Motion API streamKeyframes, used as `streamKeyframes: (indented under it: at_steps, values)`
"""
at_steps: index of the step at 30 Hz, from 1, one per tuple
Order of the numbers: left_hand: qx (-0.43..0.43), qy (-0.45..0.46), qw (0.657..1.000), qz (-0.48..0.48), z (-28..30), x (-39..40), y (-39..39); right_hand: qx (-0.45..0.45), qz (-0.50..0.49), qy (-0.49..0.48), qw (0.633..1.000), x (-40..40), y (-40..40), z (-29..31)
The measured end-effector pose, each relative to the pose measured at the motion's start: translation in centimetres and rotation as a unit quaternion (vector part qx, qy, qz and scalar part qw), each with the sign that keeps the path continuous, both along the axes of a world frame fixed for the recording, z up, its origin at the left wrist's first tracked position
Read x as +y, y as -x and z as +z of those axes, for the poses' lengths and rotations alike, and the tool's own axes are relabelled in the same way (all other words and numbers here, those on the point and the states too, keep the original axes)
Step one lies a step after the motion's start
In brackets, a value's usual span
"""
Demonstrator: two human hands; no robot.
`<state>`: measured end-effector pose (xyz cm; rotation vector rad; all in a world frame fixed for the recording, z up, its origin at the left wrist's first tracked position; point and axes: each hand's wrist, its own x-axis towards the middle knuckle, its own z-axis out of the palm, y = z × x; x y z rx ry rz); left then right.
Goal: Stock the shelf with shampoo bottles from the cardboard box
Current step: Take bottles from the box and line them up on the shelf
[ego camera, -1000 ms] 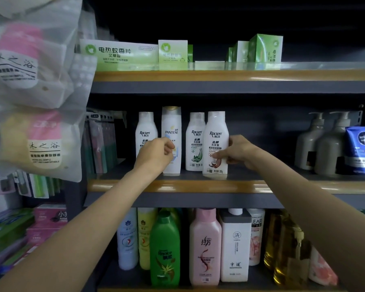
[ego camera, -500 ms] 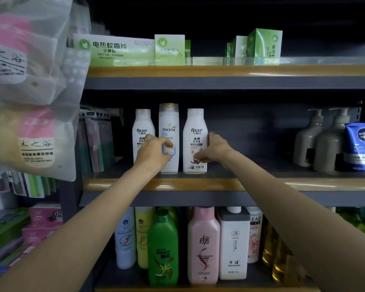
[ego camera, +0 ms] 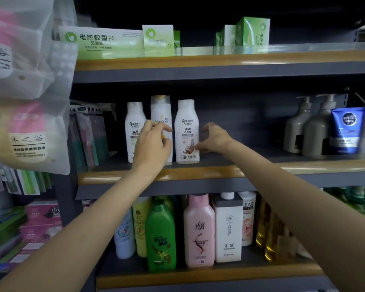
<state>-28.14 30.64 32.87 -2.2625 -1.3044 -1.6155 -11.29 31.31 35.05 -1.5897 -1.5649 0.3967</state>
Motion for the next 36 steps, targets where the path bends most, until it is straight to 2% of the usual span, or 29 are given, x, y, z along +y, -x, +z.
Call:
streamKeyframes:
  at_steps: [6,10,12,15,17,19,22,25,29,32,36]
  values:
    - [0.054,-0.100,0.984,-0.140,-2.9,-4.2,-7.7,-0.165,-0.015,-0.127,0.978,-7.1,-4.9,1.0]
    - [0.079,-0.085,0.956,-0.271,-7.2,-8.4,-15.5,-0.194,-0.006,-0.151,0.969,-14.7,-11.5,-3.0]
    - [0.133,-0.044,0.934,-0.329,-11.2,-11.0,-19.9,-0.202,-0.034,-0.099,0.974,-18.2,-16.1,-7.3]
    - [0.243,0.075,0.885,-0.390,-18.6,-14.3,-25.5,-0.183,-0.065,0.103,0.975,-22.6,-23.2,-16.2]
    - [0.314,0.153,0.839,-0.417,-23.3,-16.0,-28.5,-0.188,-0.075,0.258,0.945,-25.2,-27.1,-22.3]
    - [0.392,0.205,0.795,-0.416,-26.9,-17.4,-30.8,-0.195,-0.091,0.365,0.906,-27.5,-29.9,-27.7]
    - [0.452,0.247,0.757,-0.402,-30.1,-18.5,-32.8,-0.181,-0.075,0.438,0.878,-29.4,-31.7,-33.1]
    - [0.471,0.273,0.750,-0.377,-32.5,-18.3,-33.3,-0.195,0.003,0.482,0.854,-29.3,-31.7,-38.0]
    - [0.466,0.332,0.738,-0.358,-34.8,-18.1,-32.3,-0.216,0.106,0.557,0.795,-29.0,-29.8,-43.1]
    - [0.456,0.357,0.740,-0.341,-35.6,-17.7,-31.4,-0.244,0.121,0.562,0.781,-28.5,-29.1,-45.3]
    - [0.433,0.375,0.749,-0.333,-35.5,-17.1,-30.6,-0.201,0.090,0.591,0.776,-28.4,-30.2,-45.7]
